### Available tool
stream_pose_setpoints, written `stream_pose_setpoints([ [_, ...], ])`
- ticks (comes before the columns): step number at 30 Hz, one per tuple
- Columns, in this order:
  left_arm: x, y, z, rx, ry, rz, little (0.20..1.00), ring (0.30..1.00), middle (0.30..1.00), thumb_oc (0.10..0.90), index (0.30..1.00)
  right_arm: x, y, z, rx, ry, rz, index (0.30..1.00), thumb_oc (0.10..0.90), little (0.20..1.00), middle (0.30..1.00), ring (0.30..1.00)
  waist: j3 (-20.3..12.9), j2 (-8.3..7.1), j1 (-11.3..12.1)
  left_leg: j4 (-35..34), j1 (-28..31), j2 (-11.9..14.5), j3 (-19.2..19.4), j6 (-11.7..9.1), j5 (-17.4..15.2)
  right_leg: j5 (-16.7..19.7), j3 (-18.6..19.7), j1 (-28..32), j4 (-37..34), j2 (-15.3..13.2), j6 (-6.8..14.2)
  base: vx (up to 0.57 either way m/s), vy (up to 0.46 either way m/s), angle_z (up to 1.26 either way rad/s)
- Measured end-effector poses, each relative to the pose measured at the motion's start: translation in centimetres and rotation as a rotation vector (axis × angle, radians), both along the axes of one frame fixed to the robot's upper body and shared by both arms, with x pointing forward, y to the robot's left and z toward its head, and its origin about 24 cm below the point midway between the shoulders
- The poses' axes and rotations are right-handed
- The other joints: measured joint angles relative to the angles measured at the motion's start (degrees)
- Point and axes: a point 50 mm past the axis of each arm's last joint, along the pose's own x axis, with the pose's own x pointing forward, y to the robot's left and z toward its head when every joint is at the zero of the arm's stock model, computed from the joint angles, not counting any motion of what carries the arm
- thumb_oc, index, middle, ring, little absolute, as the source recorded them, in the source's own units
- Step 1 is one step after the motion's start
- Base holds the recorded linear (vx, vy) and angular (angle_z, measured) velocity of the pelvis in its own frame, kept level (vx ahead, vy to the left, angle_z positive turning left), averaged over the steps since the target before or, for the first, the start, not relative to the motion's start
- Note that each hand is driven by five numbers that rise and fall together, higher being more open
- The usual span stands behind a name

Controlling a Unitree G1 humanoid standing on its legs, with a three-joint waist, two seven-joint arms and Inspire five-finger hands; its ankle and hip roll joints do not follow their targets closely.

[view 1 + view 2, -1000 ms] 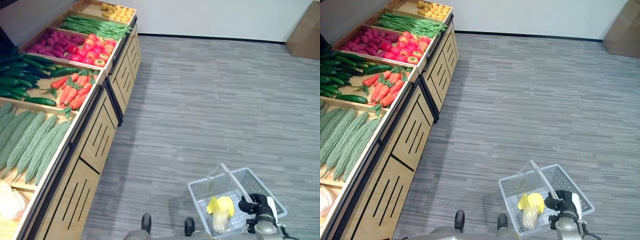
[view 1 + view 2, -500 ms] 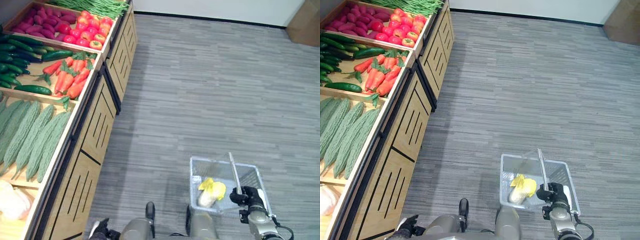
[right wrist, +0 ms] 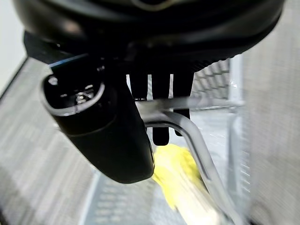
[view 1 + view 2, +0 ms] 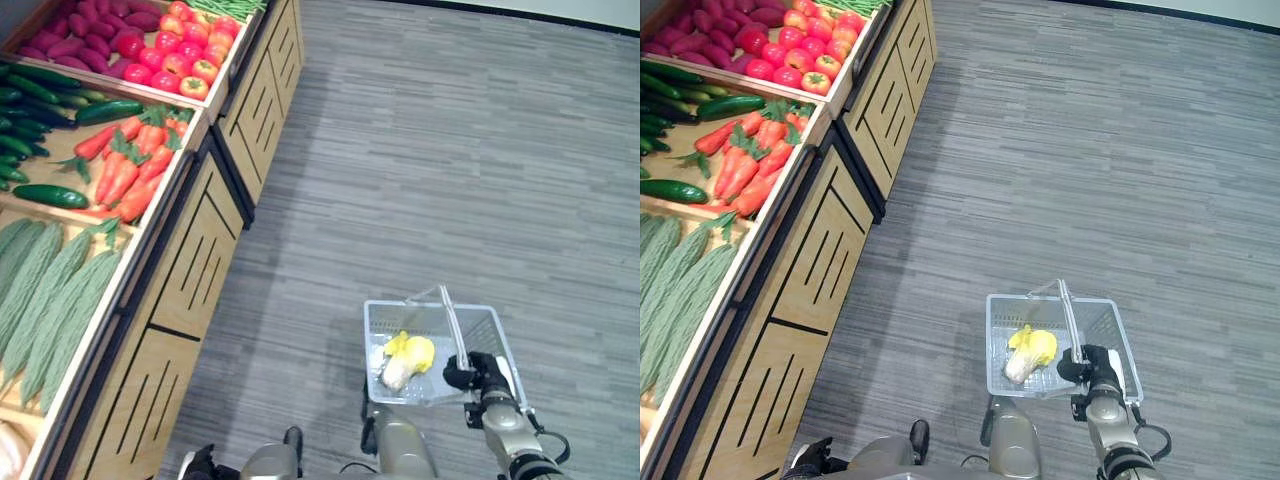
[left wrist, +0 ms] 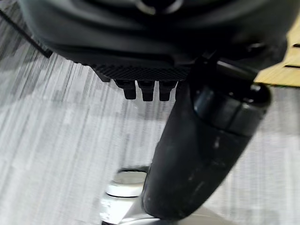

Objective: Get the vegetables into the basket

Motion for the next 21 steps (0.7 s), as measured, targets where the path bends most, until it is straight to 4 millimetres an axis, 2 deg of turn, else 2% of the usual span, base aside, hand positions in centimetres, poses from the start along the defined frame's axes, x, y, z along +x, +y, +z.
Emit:
stream_pose_setpoints([
  [2,0.5,0.1,0.1,0.007,-0.012,0.003,1.000,1.000,1.000,0.900,1.000,1.0,-0.9,1.0,-0.031,-0.037,0.007,0.300,0.400,0.300,0.300,0.300,-0.1,0.09,0.0,2.7,-0.9,1.3,-0.4,-1.3,0.8,-2.2,0.0,0.1,1.3,1.5,-1.1,0.16,-0.200,-0.03],
  [3,1.0,0.1,0.2,0.011,-0.028,0.000,1.000,1.000,1.000,0.900,1.000,1.1,-1.5,1.4,-0.052,-0.045,0.001,0.300,0.400,0.300,0.300,0.300,-0.1,0.09,-0.1,5.9,-2.7,1.6,-2.0,-3.2,1.9,-2.8,-0.1,0.5,1.4,2.0,-1.7,0.12,-0.171,0.12],
  [5,2.1,0.3,0.5,0.015,-0.058,-0.003,1.000,1.000,1.000,0.900,1.000,0.3,-2.2,1.4,-0.067,-0.030,-0.013,0.300,0.400,0.300,0.300,0.300,0.1,-0.22,-0.1,15.1,-7.2,1.2,-3.6,-5.8,3.0,-3.6,-0.9,1.6,1.4,2.0,-2.6,0.14,-0.175,0.31],
  [7,3.0,0.2,0.8,0.011,-0.091,0.006,1.000,1.000,1.000,0.900,1.000,-0.9,-2.4,0.8,-0.069,0.002,-0.023,0.300,0.400,0.300,0.300,0.300,0.6,-1.03,0.0,21.5,-9.9,1.2,-3.6,-7.1,4.0,-5.7,-2.2,3.5,1.1,2.1,-4.3,0.11,-0.113,0.44],
  [9,4.8,0.3,1.5,0.020,-0.168,-0.004,1.000,1.000,1.000,0.900,1.000,-2.0,-2.4,0.2,-0.065,0.028,-0.043,0.300,0.400,0.300,0.300,0.300,1.1,-1.41,0.2,21.4,-18.5,1.0,-1.3,-5.4,3.1,-7.0,-4.4,3.9,-0.8,2.2,-6.1,0.33,0.013,0.71],
  [10,5.7,0.4,1.8,0.022,-0.197,-0.001,1.000,1.000,1.000,0.900,1.000,-1.8,-2.4,0.3,-0.056,0.014,-0.057,0.300,0.400,0.300,0.300,0.300,1.9,-1.41,0.0,18.5,-22.2,1.0,0.4,-5.1,2.7,-8.0,-4.4,4.6,-1.6,2.5,-4.6,0.47,0.162,0.87],
  [11,7.1,1.1,2.5,0.067,-0.223,-0.064,1.000,1.000,1.000,0.900,1.000,-1.9,-2.2,0.1,-0.048,-0.008,-0.119,0.300,0.400,0.300,0.300,0.300,3.3,-2.10,0.3,-4.5,-26.5,1.6,4.4,-3.2,4.7,-7.9,-3.2,5.3,-4.5,2.6,-1.3,0.54,0.301,0.37],
  [12,6.9,0.9,2.4,0.067,-0.220,-0.060,1.000,1.000,1.000,0.900,1.000,-1.5,-1.8,0.0,-0.040,-0.006,-0.121,0.300,0.400,0.300,0.300,0.300,4.6,-1.05,1.4,-13.9,-28.6,4.4,4.2,-3.4,6.5,-7.4,-1.0,7.0,-6.2,4.4,-0.3,0.58,0.396,-0.57],
  [13,5.5,1.1,1.9,0.069,-0.160,-0.037,1.000,1.000,1.000,0.900,1.000,-1.0,-1.0,-0.4,-0.029,0.011,-0.094,0.300,0.400,0.300,0.300,0.300,4.9,-0.67,3.3,-13.1,-28.2,7.7,3.5,-4.4,8.3,-7.3,1.5,9.5,-6.6,5.8,-0.2,0.58,0.451,-1.23],
  [14,4.3,1.0,1.4,0.063,-0.114,-0.027,1.000,1.000,1.000,0.900,1.000,-1.5,-0.8,-0.6,-0.034,0.018,-0.075,0.300,0.400,0.300,0.300,0.300,4.8,-0.79,2.8,-10.7,-27.5,7.6,3.4,-4.6,9.2,-7.3,1.4,11.2,-7.6,5.7,-0.1,0.45,0.424,-1.19],
  [15,4.0,0.8,1.2,0.057,-0.102,-0.025,1.000,1.000,1.000,0.900,1.000,-2.0,-0.9,-0.7,-0.034,0.023,-0.076,0.300,0.400,0.300,0.300,0.300,4.8,-1.33,2.6,-4.4,-27.8,6.2,5.1,-2.7,7.4,-7.3,2.0,11.5,-6.2,4.4,-0.3,0.23,0.272,-0.65],
  [16,3.7,0.5,1.0,0.048,-0.087,-0.028,1.000,1.000,1.000,0.900,1.000,-2.4,-1.0,-0.9,-0.029,0.026,-0.090,0.300,0.400,0.300,0.300,0.300,4.1,-2.81,2.4,2.9,-28.2,3.4,6.7,0.2,6.0,-8.2,2.8,10.6,-4.4,2.4,0.5,0.20,0.266,-0.57],
  [17,3.3,0.3,0.9,0.046,-0.070,-0.036,1.000,1.000,1.000,0.900,1.000,-3.5,-1.1,-1.2,-0.029,0.053,-0.094,0.300,0.400,0.300,0.300,0.300,1.9,-3.14,1.9,5.9,-27.2,0.6,7.9,1.7,5.6,-8.5,3.2,9.7,-3.5,0.5,1.3,0.19,0.232,-0.44],
  [18,2.9,0.3,0.8,0.045,-0.062,-0.035,1.000,1.000,1.000,0.900,1.000,-3.9,-1.2,-1.4,-0.030,0.064,-0.097,0.300,0.400,0.300,0.300,0.300,1.4,-3.12,1.4,5.1,-26.0,-0.3,8.2,2.0,5.9,-8.5,3.4,9.6,-3.0,0.2,2.4,0.20,0.216,-0.27],
  [19,2.7,0.2,0.7,0.041,-0.064,-0.037,1.000,1.000,1.000,0.900,1.000,-4.7,-1.6,-1.5,-0.044,0.091,-0.109,0.300,0.400,0.300,0.300,0.300,0.1,-1.59,-0.2,-0.4,-21.0,-0.3,8.0,3.8,9.6,-10.2,3.6,9.3,-0.6,0.8,4.1,0.21,0.194,-0.06],
  [21,4.3,1.4,1.5,0.080,-0.105,-0.053,1.000,1.000,1.000,0.900,1.000,-4.5,-0.9,-2.0,-0.023,0.109,-0.121,0.300,0.400,0.300,0.300,0.300,0.3,-4.30,-0.4,-2.7,-19.4,-2.3,9.0,5.7,11.4,-11.3,4.4,7.2,4.3,-1.7,4.6,0.18,0.159,-0.06],
])
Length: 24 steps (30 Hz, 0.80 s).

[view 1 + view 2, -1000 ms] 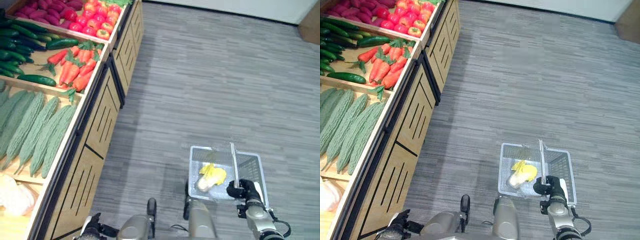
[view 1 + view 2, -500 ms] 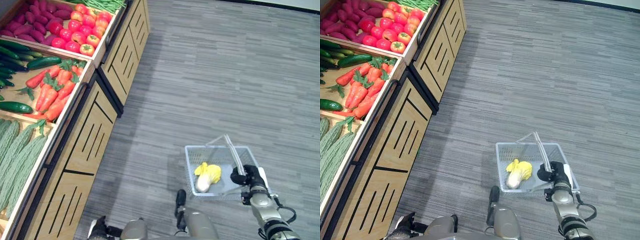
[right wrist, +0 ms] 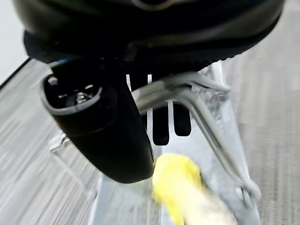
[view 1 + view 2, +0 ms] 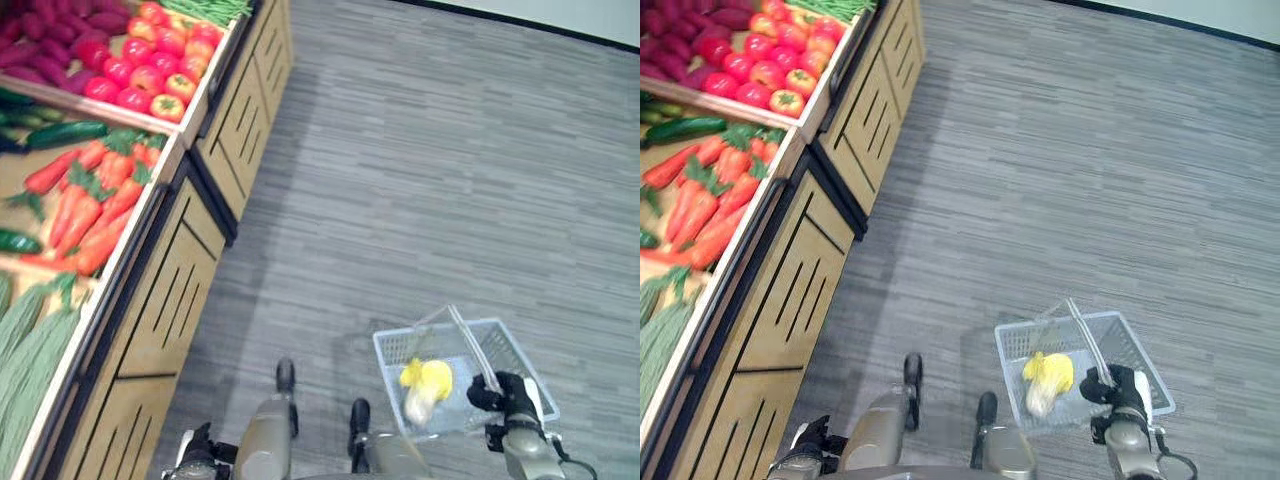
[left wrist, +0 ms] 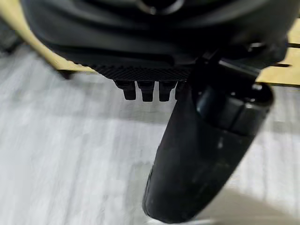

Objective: Get the vegetables into the basket

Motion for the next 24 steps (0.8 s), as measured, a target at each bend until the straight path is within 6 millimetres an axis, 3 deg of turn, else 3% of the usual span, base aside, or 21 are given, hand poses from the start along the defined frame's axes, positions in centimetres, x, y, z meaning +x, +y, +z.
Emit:
stream_pose_setpoints([
  [2,2.9,0.8,1.4,0.028,-0.107,-0.033,1.000,1.000,1.000,0.900,1.000,0.1,0.3,-0.1,0.009,0.004,0.017,0.300,0.400,0.300,0.300,0.300,-0.8,-0.99,0.4,-0.9,1.4,-1.8,-1.2,1.0,-1.4,-1.2,2.7,-2.4,7.1,-2.4,1.0,0.24,0.230,0.10],
  [3,3.5,1.2,1.8,0.041,-0.132,-0.042,1.000,1.000,1.000,0.900,1.000,0.6,0.8,-0.1,0.016,-0.004,0.026,0.300,0.400,0.300,0.300,0.300,-1.0,-1.60,0.5,-1.0,2.1,-2.7,-1.2,1.7,-1.8,0.7,3.0,-3.2,10.6,-3.5,2.0,0.20,0.220,0.15],
  [5,4.7,1.8,2.6,0.070,-0.164,-0.068,1.000,1.000,1.000,0.900,1.000,1.7,1.6,0.1,0.030,-0.026,0.066,0.300,0.400,0.300,0.300,0.300,-1.4,-2.14,1.2,-1.2,2.6,-3.9,-1.1,2.0,-2.4,0.1,4.2,-4.9,15.3,-5.2,3.1,0.13,0.143,0.06],
  [8,4.7,2.3,2.7,0.085,-0.155,-0.070,1.000,1.000,1.000,0.900,1.000,3.4,2.4,0.7,0.042,-0.077,0.104,0.300,0.400,0.300,0.300,0.300,-1.3,-1.97,3.1,-1.2,4.4,-5.0,-0.8,3.7,-3.4,2.5,3.2,-5.4,18.3,-6.6,4.7,0.15,0.129,-0.04],
  [10,4.2,2.3,2.5,0.084,-0.136,-0.065,1.000,1.000,1.000,0.900,1.000,4.0,2.9,0.8,0.052,-0.088,0.116,0.300,0.400,0.300,0.300,0.300,-1.3,-1.83,4.0,-1.0,5.4,-5.4,-0.6,4.6,-4.3,2.7,2.5,-5.0,19.0,-7.0,4.7,0.16,0.083,-0.05],
  [12,2.5,2.2,1.7,0.077,-0.084,-0.053,1.000,1.000,1.000,0.900,1.000,4.9,3.8,1.1,0.075,-0.116,0.136,0.300,0.400,0.300,0.300,0.300,-0.9,-1.34,4.4,-2.6,8.0,-5.3,-1.3,5.8,-5.2,1.8,2.7,-7.7,25.6,-7.1,5.2,0.20,0.004,-0.01],
  [13,1.3,1.9,1.2,0.067,-0.050,-0.045,1.000,1.000,1.000,0.900,1.000,5.3,4.1,1.4,0.081,-0.141,0.146,0.300,0.400,0.300,0.300,0.300,-0.6,-1.14,4.2,-3.4,8.5,-5.2,-1.7,5.7,-5.3,-0.2,2.2,-11.4,21.1,-6.4,5.0,0.22,-0.079,0.17],
  [15,0.5,1.4,0.7,0.051,-0.023,-0.038,1.000,1.000,1.000,0.900,1.000,5.5,4.2,1.6,0.083,-0.156,0.153,0.300,0.400,0.300,0.300,0.300,-0.2,-1.05,3.5,-3.5,8.6,-5.6,-2.5,5.1,-5.0,0.9,1.3,-13.5,10.7,-6.3,4.9,0.24,-0.146,0.29],
  [17,-0.1,0.8,0.2,0.034,0.009,-0.028,1.000,1.000,1.000,0.900,1.000,5.6,4.5,1.6,0.087,-0.155,0.159,0.300,0.400,0.300,0.300,0.300,0.1,-0.70,3.0,-3.5,9.1,-5.6,-5.0,3.1,-6.1,6.9,2.3,-14.2,-7.2,-6.0,4.6,0.38,-0.240,0.52],
  [18,-0.2,0.7,0.2,0.030,0.012,-0.024,1.000,1.000,1.000,0.900,1.000,5.6,4.5,1.6,0.088,-0.156,0.161,0.300,0.400,0.300,0.300,0.300,0.3,-0.73,3.0,-3.4,9.9,-5.6,-5.9,2.4,-6.9,9.3,3.0,-14.5,-12.0,-6.0,4.6,0.41,-0.244,0.71],
  [20,-0.3,0.3,0.0,0.016,0.011,-0.007,1.000,1.000,1.000,0.900,1.000,5.6,4.6,1.6,0.089,-0.160,0.164,0.300,0.400,0.300,0.300,0.300,1.4,-0.27,1.9,-1.5,11.9,-5.3,-9.2,1.2,-10.0,13.6,7.1,-14.8,-13.9,-6.5,4.4,0.41,-0.284,0.79],
  [23,-1.1,0.6,-0.2,0.016,0.028,0.019,1.000,1.000,1.000,0.900,1.000,4.2,4.7,0.8,0.103,-0.122,0.157,0.300,0.400,0.300,0.300,0.300,1.2,-0.72,2.1,-1.9,17.0,-3.9,-13.2,-2.1,-12.9,14.1,5.0,-10.5,-9.5,-4.9,3.3,0.33,-0.305,0.75],
  [24,-1.9,-0.1,-0.6,-0.007,0.038,0.031,1.000,1.000,1.000,0.900,1.000,4.8,4.2,1.2,0.089,-0.125,0.160,0.300,0.400,0.300,0.300,0.300,0.9,2.23,1.9,-2.1,17.7,0.5,-13.6,-3.7,-14.0,15.2,2.9,-10.6,-6.9,-1.2,0.2,0.37,-0.464,0.45],
])
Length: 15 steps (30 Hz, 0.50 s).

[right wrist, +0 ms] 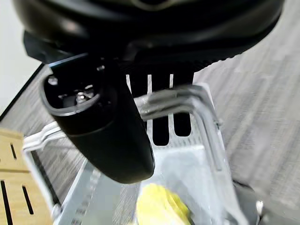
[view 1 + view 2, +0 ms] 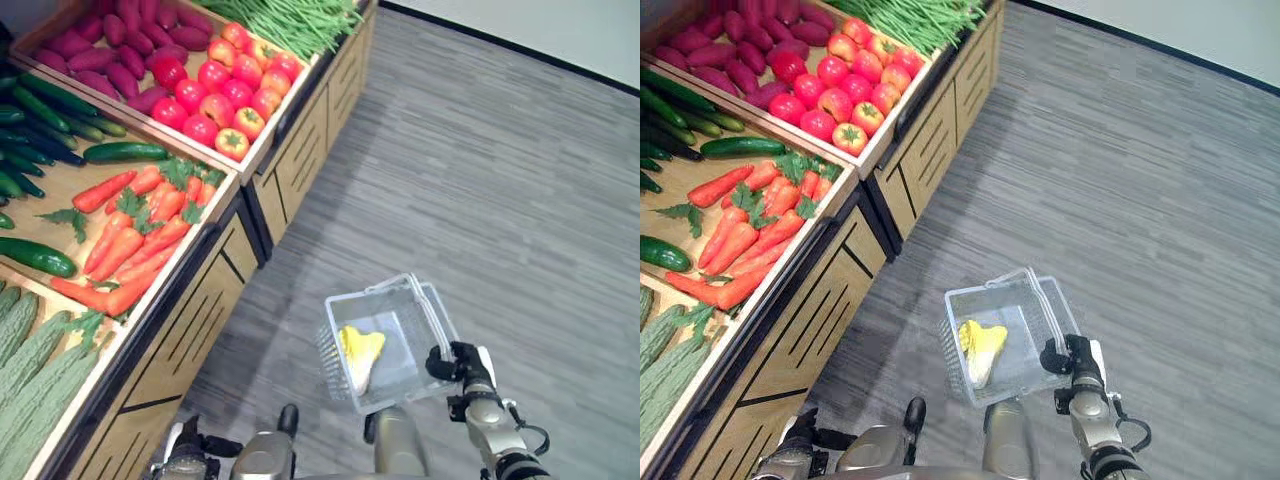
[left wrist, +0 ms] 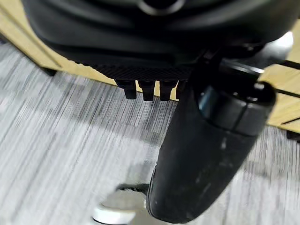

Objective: Get the vegetables into the basket

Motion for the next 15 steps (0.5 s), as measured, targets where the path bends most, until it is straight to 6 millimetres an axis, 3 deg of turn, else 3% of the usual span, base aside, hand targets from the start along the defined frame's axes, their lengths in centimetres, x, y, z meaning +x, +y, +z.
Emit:
stream_pose_setpoints([
  [2,-0.2,-0.6,-0.2,-0.024,0.003,0.000,1.000,1.000,1.000,0.900,1.000,0.8,-0.4,0.6,-0.013,-0.020,0.002,0.300,0.400,0.300,0.300,0.300,-0.1,0.86,0.1,3.1,-0.8,3.4,1.2,-2.6,1.8,-2.0,-2.3,0.6,2.3,3.1,-3.2,0.34,-0.496,0.28],
  [4,-0.3,-0.5,-0.3,-0.032,-0.001,0.040,1.000,1.000,1.000,0.900,1.000,0.5,-1.5,0.8,-0.038,-0.014,-0.013,0.300,0.400,0.300,0.300,0.300,-0.6,0.85,-1.0,6.2,-1.3,5.4,-1.2,-6.5,5.0,-6.0,-6.4,3.8,4.0,4.1,-4.9,0.17,-0.259,0.80],
  [6,-0.1,-0.4,-0.1,-0.025,-0.011,0.038,1.000,1.000,1.000,0.900,1.000,0.1,-2.8,1.1,-0.075,-0.012,-0.029,0.300,0.400,0.300,0.300,0.300,-1.1,0.27,-1.2,8.1,-1.9,6.2,-0.6,-6.9,7.0,-7.5,-8.4,5.1,4.2,4.6,-5.7,0.14,-0.246,0.66],
  [8,1.0,-0.2,0.2,-0.014,-0.037,0.036,1.000,1.000,1.000,0.900,1.000,0.0,-4.5,2.0,-0.114,-0.037,-0.071,0.300,0.400,0.300,0.300,0.300,-1.1,0.27,-1.7,13.4,-5.7,6.9,5.0,-7.9,9.5,-9.6,-10.6,6.1,4.1,4.6,-8.5,0.08,-0.204,0.65],
  [10,1.5,0.1,0.5,-0.009,-0.068,0.048,1.000,1.000,1.000,0.900,1.000,-0.5,-5.5,2.2,-0.132,-0.040,-0.118,0.300,0.400,0.300,0.300,0.300,-1.1,0.14,-1.7,19.6,-9.5,8.9,13.2,-7.9,9.4,-10.1,-12.4,7.5,3.7,5.1,-9.2,0.05,-0.193,0.66],
  [11,1.8,0.5,0.7,0.002,-0.077,0.046,1.000,1.000,1.000,0.900,1.000,-1.3,-6.2,2.3,-0.158,-0.032,-0.131,0.300,0.400,0.300,0.300,0.300,-1.1,0.10,-2.1,21.8,-11.7,10.4,19.3,-7.3,9.7,-11.0,-14.2,9.3,2.3,5.9,-10.6,0.07,-0.157,0.44],
  [12,1.7,0.7,0.7,0.005,-0.075,0.046,1.000,1.000,1.000,0.900,1.000,-1.6,-6.2,2.1,-0.160,-0.025,-0.135,0.300,0.400,0.300,0.300,0.300,-1.2,0.31,-2.1,21.8,-12.1,10.6,20.6,-7.2,9.8,-11.3,-14.6,9.7,2.1,6.3,-10.9,0.08,-0.109,0.61],
  [13,2.1,0.7,0.9,0.006,-0.088,0.040,1.000,1.000,1.000,0.900,1.000,-2.4,-6.3,1.8,-0.163,-0.007,-0.141,0.300,0.400,0.300,0.300,0.300,-1.2,0.07,-1.7,20.2,-14.4,9.3,21.4,-7.2,7.9,-11.4,-15.5,10.7,0.0,6.9,-11.7,0.09,-0.073,0.44],
  [15,2.4,0.4,1.0,-0.003,-0.109,0.032,1.000,1.000,1.000,0.900,1.000,-3.4,-6.3,1.2,-0.159,0.028,-0.151,0.300,0.400,0.300,0.300,0.300,-0.9,-0.49,-1.3,15.0,-16.5,6.9,21.9,-6.3,7.2,-10.1,-16.6,11.0,-2.1,6.9,-10.7,0.18,0.017,0.32],
])
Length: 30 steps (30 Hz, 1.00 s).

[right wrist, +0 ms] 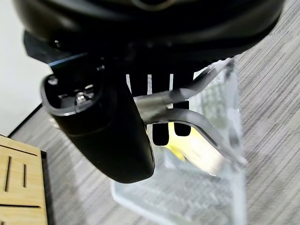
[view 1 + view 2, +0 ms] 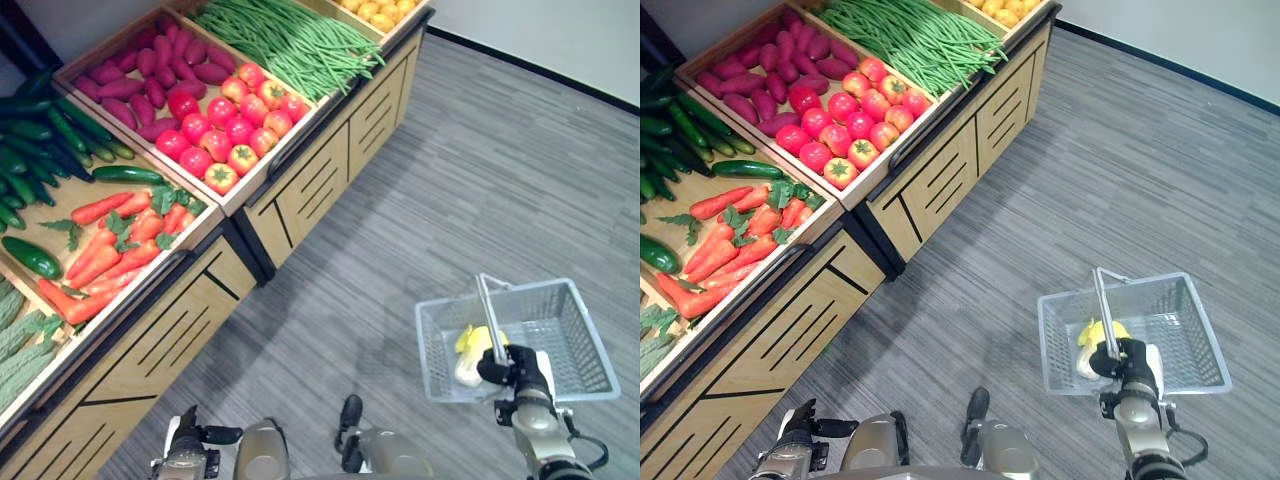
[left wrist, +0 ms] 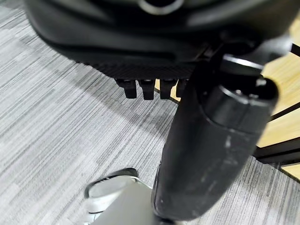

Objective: Get the vegetables into the basket

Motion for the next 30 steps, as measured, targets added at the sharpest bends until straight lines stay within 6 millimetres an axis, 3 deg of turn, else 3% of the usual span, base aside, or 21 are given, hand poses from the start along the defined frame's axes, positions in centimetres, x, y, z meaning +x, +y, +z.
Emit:
stream_pose_setpoints([
  [2,-0.4,0.0,-0.2,-0.003,0.026,0.006,1.000,1.000,1.000,0.900,1.000,-0.6,0.8,-0.8,0.025,0.017,-0.010,0.300,0.400,0.300,0.300,0.300,-0.1,0.14,-0.9,-8.4,-0.4,0.2,4.4,0.4,0.8,-1.0,-2.0,1.5,-1.3,0.7,2.1,0.16,0.081,0.39],
  [3,-0.4,0.0,-0.2,0.000,0.028,0.005,1.000,1.000,1.000,0.900,1.000,-1.2,1.1,-1.1,0.035,0.032,-0.014,0.300,0.400,0.300,0.300,0.300,-0.1,0.02,-1.1,-11.7,-0.2,0.8,6.9,0.3,1.4,-1.0,-3.0,2.0,-1.6,1.0,2.1,0.10,0.059,0.41],
  [6,-1.5,0.0,-0.6,-0.007,0.075,0.016,1.000,1.000,1.000,0.900,1.000,-0.9,1.6,-1.4,0.055,0.035,-0.008,0.300,0.400,0.300,0.300,0.300,-0.4,0.47,-0.8,-13.7,2.4,1.5,5.6,1.5,3.5,-0.6,-2.1,2.4,-0.3,1.7,1.6,0.06,0.180,-0.13],
  [8,-1.6,-0.2,-0.7,-0.014,0.082,0.017,1.000,1.000,1.000,0.900,1.000,-0.9,1.7,-1.5,0.060,0.039,-0.006,0.300,0.400,0.300,0.300,0.300,-0.4,0.46,-0.9,-14.6,5.0,0.6,5.3,2.1,3.6,-1.6,-2.1,2.1,2.0,0.6,3.1,0.13,0.234,0.02],
  [9,-1.7,-0.2,-0.8,-0.015,0.091,0.019,1.000,1.000,1.000,0.900,1.000,-1.1,1.8,-1.7,0.067,0.050,-0.006,0.300,0.400,0.300,0.300,0.300,-0.3,0.28,-0.9,-15.2,5.9,-0.2,5.3,3.8,4.0,-2.3,-2.3,2.1,3.3,-0.1,4.0,0.09,0.162,0.15],
  [11,-1.6,-0.2,-0.7,-0.017,0.088,0.015,1.000,1.000,1.000,0.900,1.000,-1.4,2.3,-2.0,0.084,0.058,-0.006,0.300,0.400,0.300,0.300,0.300,-0.1,-0.63,-0.6,-15.6,7.0,-3.5,5.3,7.6,3.6,-3.9,-1.6,1.5,7.3,-4.2,6.5,0.10,0.218,0.24],
  [14,-1.1,0.8,-0.3,0.008,0.062,0.012,1.000,1.000,1.000,0.900,1.000,-1.2,3.5,-2.5,0.125,0.056,0.002,0.300,0.400,0.300,0.300,0.300,-0.2,-2.14,0.2,-14.9,6.2,-6.5,4.5,9.6,2.4,-5.0,0.1,0.1,9.7,-7.6,8.0,0.06,0.151,0.29],
  [22,-0.9,2.7,0.5,0.062,0.054,0.022,1.000,1.000,1.000,0.900,1.000,1.6,5.9,-2.5,0.174,0.031,0.068,0.300,0.400,0.300,0.300,0.300,-0.2,-3.79,3.6,-15.8,5.9,-9.0,2.9,11.2,0.8,-2.4,1.9,-0.3,11.8,-9.9,12.2,0.07,0.140,0.12],
  [25,-0.8,2.4,0.5,0.056,0.044,0.012,1.000,1.000,1.000,0.900,1.000,0.6,5.6,-3.2,0.177,0.077,0.052,0.300,0.400,0.300,0.300,0.300,-0.7,-3.43,3.4,-17.3,7.8,-9.0,-0.5,12.3,1.0,-4.2,6.6,-4.5,22.3,-10.6,13.9,0.12,0.031,0.59],
  [26,-0.7,2.4,0.5,0.054,0.045,0.012,1.000,1.000,1.000,0.900,1.000,-0.1,5.5,-3.7,0.178,0.109,0.037,0.300,0.400,0.300,0.300,0.300,-1.2,-3.22,2.2,-18.4,8.2,-9.2,-3.6,12.3,2.3,-5.9,13.2,-5.6,22.9,-8.5,14.4,0.09,-0.049,0.91],
  [27,-0.5,2.4,0.5,0.053,0.044,0.011,1.000,1.000,1.000,0.900,1.000,-0.3,5.3,-3.8,0.177,0.119,0.031,0.300,0.400,0.300,0.300,0.300,-1.3,-3.42,1.5,-19.2,8.2,-9.5,-4.6,12.9,3.6,-5.8,14.8,-6.3,20.6,-8.3,14.5,0.09,-0.062,0.94],
  [29,-0.8,2.3,0.4,0.051,0.053,0.008,1.000,1.000,1.000,0.900,1.000,-0.3,5.2,-3.9,0.176,0.126,0.023,0.300,0.400,0.300,0.300,0.300,-1.4,-3.57,1.9,-19.7,8.8,-9.9,-5.2,13.3,3.8,-4.6,14.7,-8.4,15.9,-10.1,14.5,0.20,-0.178,0.48],
  [30,-0.5,1.8,0.3,0.047,0.059,-0.020,1.000,1.000,1.000,0.900,1.000,-0.8,4.8,-4.2,0.169,0.161,0.005,0.300,0.400,0.300,0.300,0.300,-1.4,-2.06,1.5,-19.7,9.2,-9.7,-8.6,12.6,3.4,-1.5,16.8,-8.2,6.1,-10.3,15.2,0.29,-0.288,1.13],
])
